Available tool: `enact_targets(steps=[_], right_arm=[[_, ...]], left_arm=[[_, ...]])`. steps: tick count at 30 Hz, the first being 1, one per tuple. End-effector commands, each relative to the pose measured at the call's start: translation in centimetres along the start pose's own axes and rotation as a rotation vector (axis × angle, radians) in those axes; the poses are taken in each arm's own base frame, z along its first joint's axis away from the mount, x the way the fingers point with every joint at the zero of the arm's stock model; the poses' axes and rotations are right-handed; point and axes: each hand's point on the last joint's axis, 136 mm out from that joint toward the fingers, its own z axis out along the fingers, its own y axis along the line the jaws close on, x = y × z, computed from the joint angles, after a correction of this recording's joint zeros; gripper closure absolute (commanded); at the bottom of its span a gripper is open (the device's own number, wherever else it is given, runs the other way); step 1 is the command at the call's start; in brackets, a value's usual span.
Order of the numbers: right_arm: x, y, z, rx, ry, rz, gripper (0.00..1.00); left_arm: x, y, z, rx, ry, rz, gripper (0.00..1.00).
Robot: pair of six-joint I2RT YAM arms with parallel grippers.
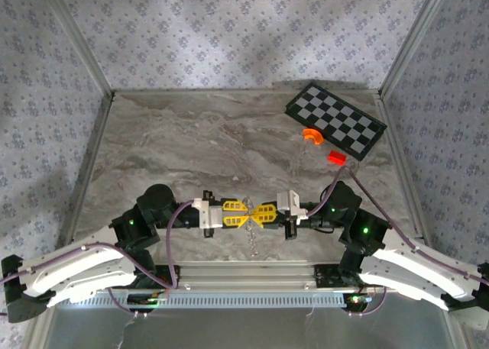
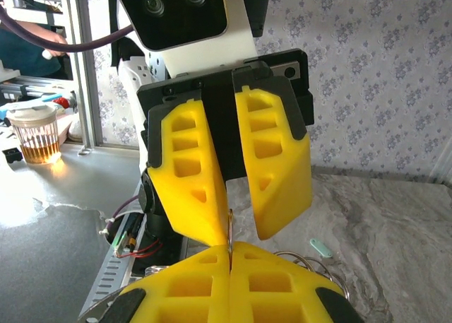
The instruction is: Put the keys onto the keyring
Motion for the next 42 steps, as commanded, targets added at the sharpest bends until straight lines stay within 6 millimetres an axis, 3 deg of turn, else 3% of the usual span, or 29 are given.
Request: enact_targets(steps=[1, 5, 8, 12, 19, 24, 42], right_arm=[[-1.5, 0.2, -0.3, -0.012, -0.051, -0.037, 1.0], [-1.5, 0.3, -0.2, -0.014, -0.055, -0.037, 1.0], [-1.6, 0.3, -0.3, -0.014, -0.059, -0.038, 1.0], [-1.6, 0.1, -0.3, -0.004, -0.052, -0.038, 1.0], [-0.5, -0.3, -1.2, 0.053, 0.008, -0.039, 0.74], [0.1, -0.3, -1.6, 0.059, 0.05, -0.04, 0.66], [-1.4, -0.3, -0.8, 0.058, -0.015, -0.07, 0.78]], left_arm=[[-2.1, 0.7, -0.2, -0.017, -0.044, 0.024, 0.81], [-2.1, 0.7, -0.1, -0.014, -0.043, 0.024, 0.85], [-2.3, 0.6, -0.2, -0.008, -0.05, 0.026, 1.0], [-2.4, 0.5, -0.4, -0.006, -0.054, 0.03, 1.0], [-3.1, 0.6, -1.0, -0.019, -0.083, 0.035, 1.0], [-3.1, 0.5, -1.0, -0.011, -0.087, 0.032, 1.0], [-2.4, 0.4, -0.7, -0.002, -0.065, 0.015, 1.0]])
